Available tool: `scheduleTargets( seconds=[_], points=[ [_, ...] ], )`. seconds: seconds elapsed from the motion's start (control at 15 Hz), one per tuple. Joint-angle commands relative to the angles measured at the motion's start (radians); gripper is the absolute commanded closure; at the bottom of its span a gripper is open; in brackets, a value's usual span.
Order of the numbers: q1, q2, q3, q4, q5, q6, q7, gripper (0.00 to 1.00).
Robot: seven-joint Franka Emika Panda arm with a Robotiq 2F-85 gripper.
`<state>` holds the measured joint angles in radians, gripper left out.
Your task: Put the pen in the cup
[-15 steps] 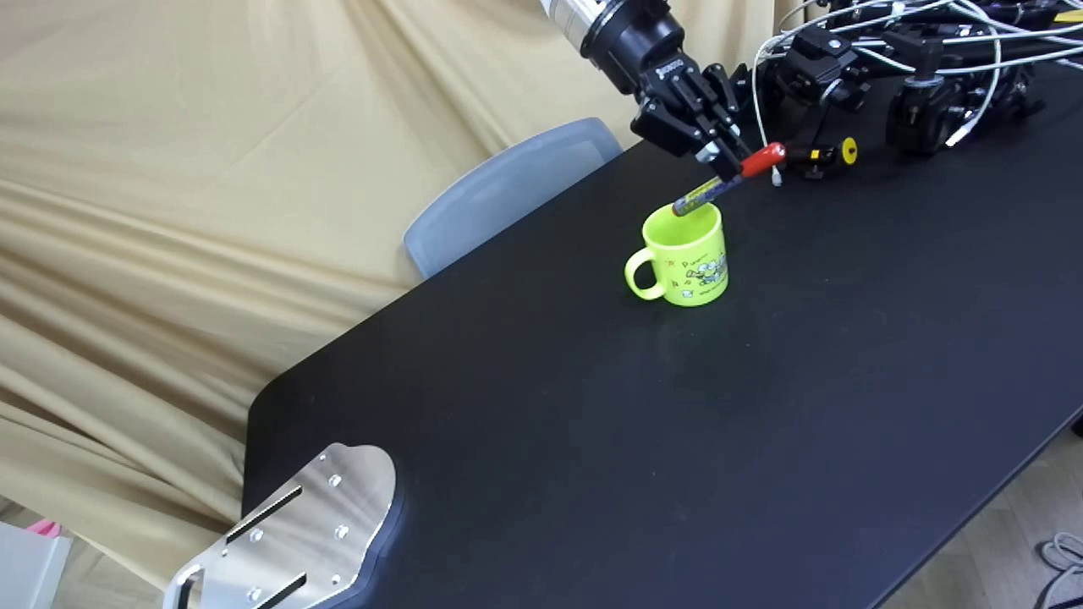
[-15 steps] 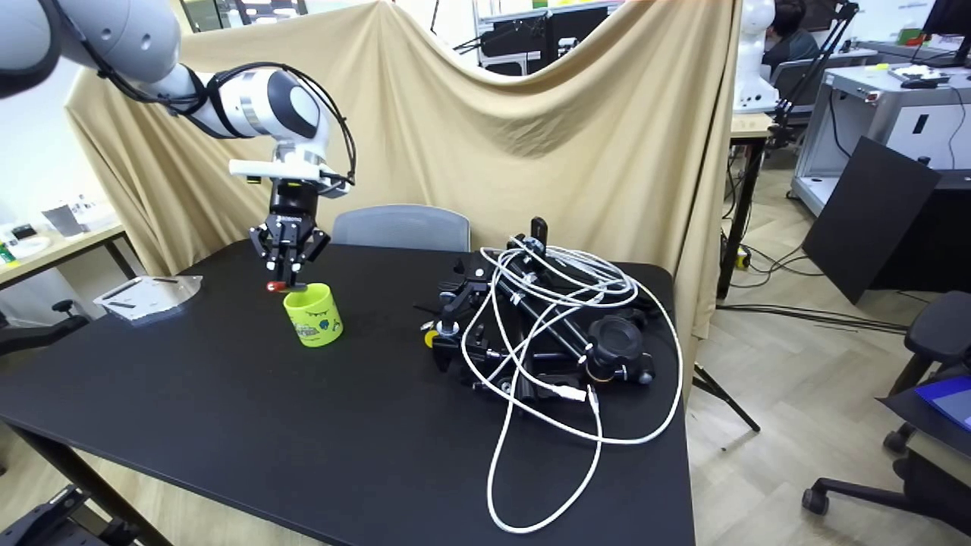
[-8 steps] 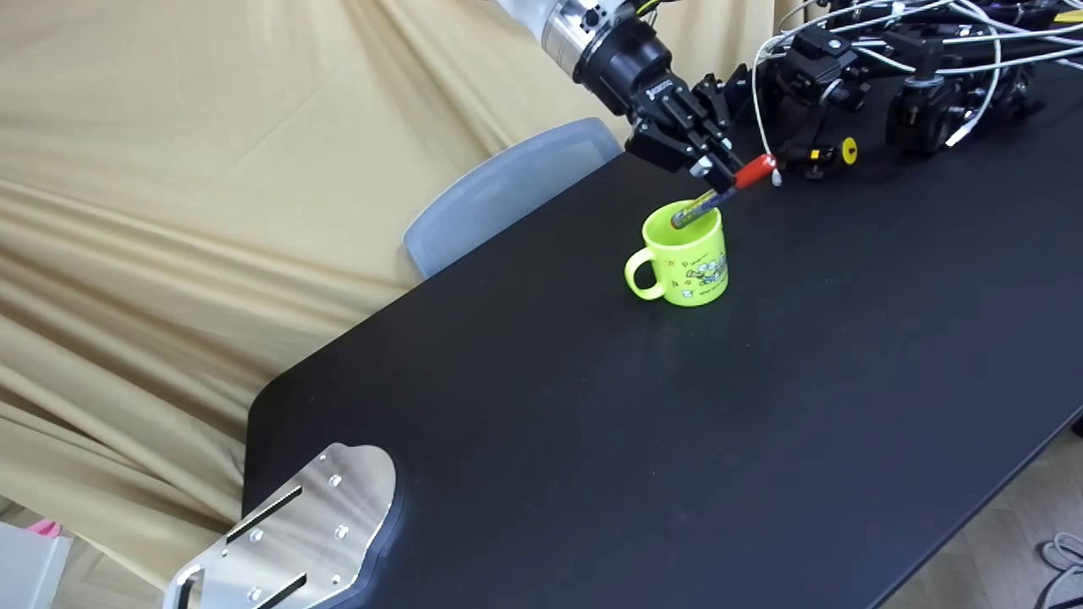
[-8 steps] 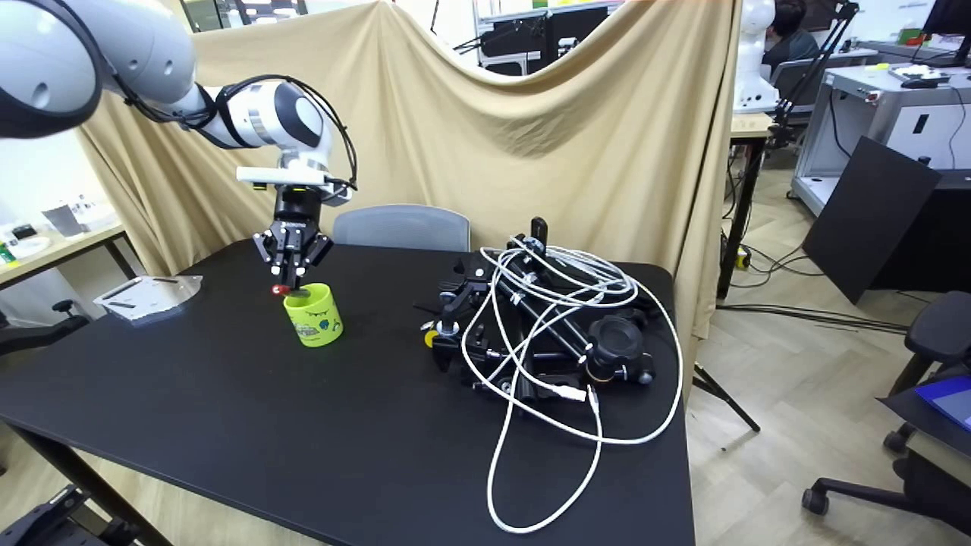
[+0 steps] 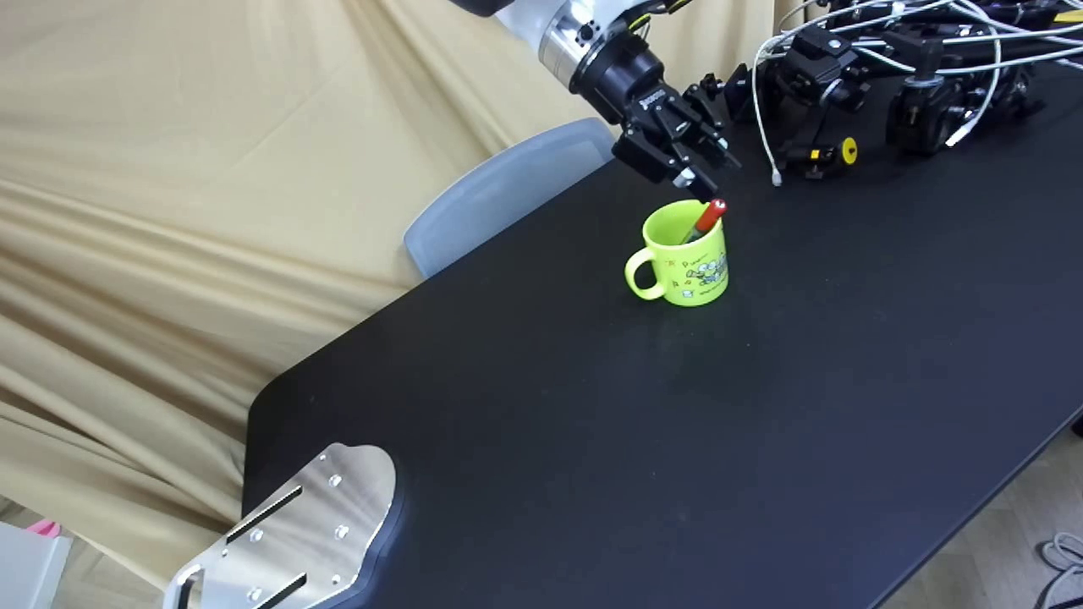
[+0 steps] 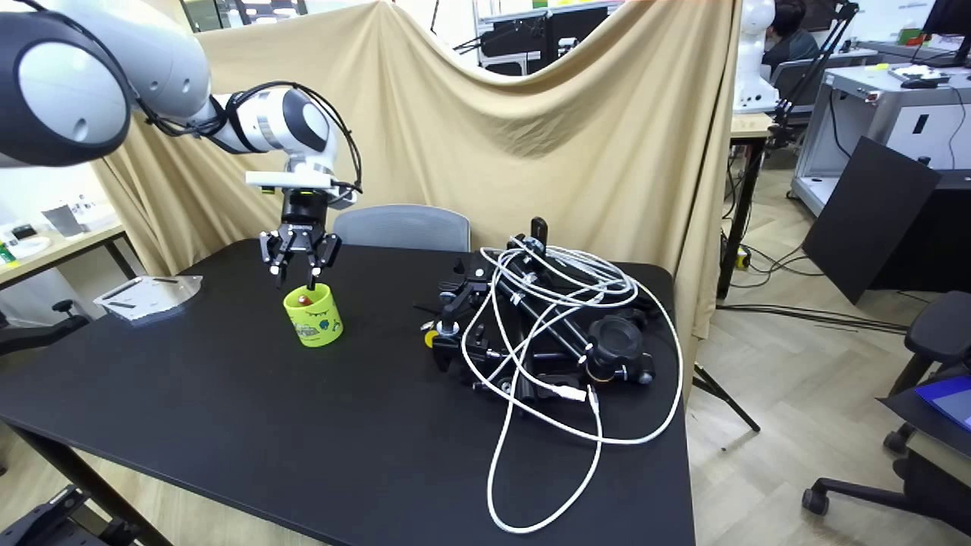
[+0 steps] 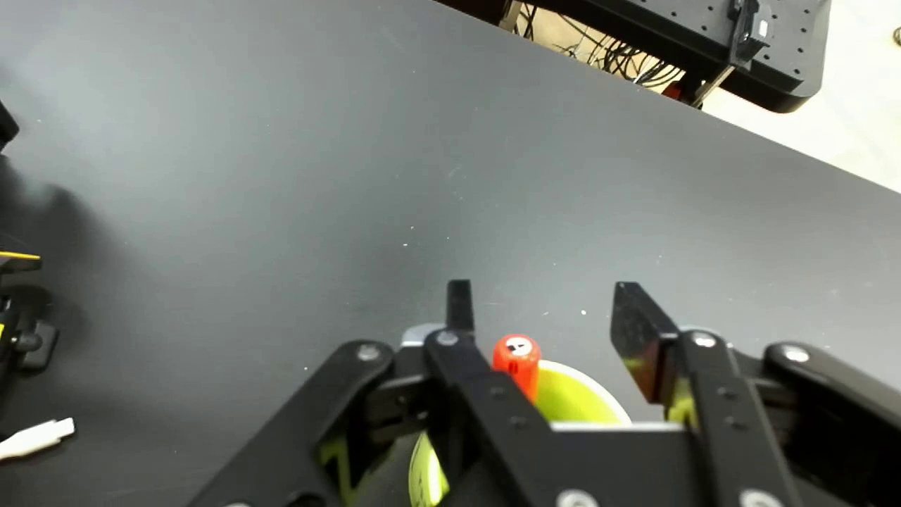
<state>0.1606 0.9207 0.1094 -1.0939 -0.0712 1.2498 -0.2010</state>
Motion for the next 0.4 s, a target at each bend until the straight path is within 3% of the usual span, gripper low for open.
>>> scheduleTargets(
  seconds=[0.0,0.13,0.33],
  points=[
    [0.011,0.034,-0.004,0.082,-0.016,-0.032,0.001,0.14],
    [0.012,0.012,-0.003,0.062,-0.017,-0.004,0.01,0.02],
    [0.011,-0.035,-0.001,0.002,-0.004,0.043,0.03,0.0]
  ],
)
